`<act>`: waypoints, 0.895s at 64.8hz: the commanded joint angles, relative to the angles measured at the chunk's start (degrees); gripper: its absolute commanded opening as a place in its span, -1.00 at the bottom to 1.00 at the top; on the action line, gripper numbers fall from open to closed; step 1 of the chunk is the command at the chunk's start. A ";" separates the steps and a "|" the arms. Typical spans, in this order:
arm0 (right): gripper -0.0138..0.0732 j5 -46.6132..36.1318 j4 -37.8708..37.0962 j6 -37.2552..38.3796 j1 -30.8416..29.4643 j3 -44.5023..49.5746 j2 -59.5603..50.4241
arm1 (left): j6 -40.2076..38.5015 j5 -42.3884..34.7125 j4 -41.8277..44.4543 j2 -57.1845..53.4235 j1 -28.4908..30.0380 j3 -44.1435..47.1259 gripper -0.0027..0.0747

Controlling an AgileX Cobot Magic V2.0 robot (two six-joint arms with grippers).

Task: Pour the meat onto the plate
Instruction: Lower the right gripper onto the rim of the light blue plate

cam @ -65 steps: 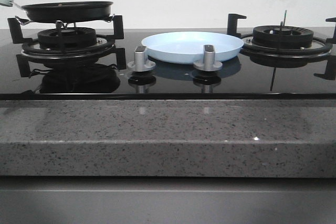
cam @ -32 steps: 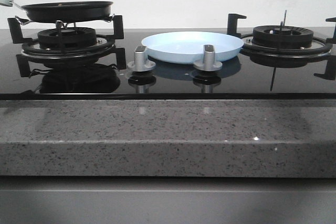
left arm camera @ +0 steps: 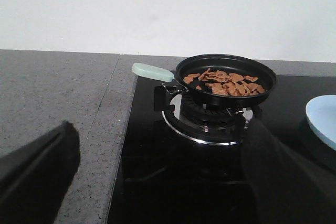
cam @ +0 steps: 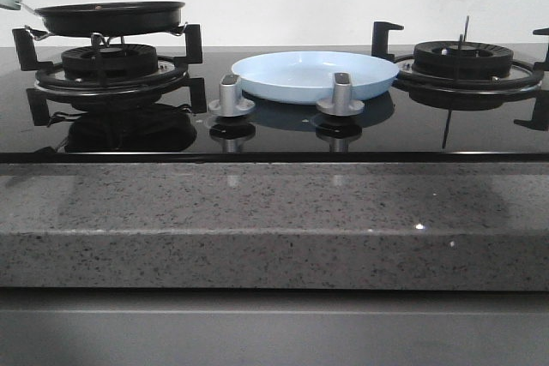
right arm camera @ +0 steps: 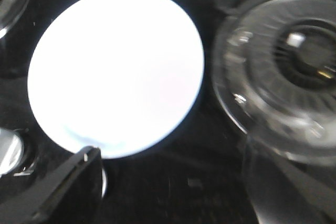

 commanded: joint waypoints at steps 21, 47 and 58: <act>0.18 11.16 0.84 -1.14 0.17 -26.07 18.65 | -0.11 -4.72 -0.23 0.49 -0.25 -2.07 0.67; 0.19 14.61 -2.66 -1.14 0.17 -33.44 27.58 | -0.11 -4.72 -0.23 0.49 -0.25 -2.07 0.67; 0.19 14.38 -2.73 -1.14 0.17 -33.46 28.43 | -0.11 -4.72 -0.23 0.49 -0.25 -2.07 0.67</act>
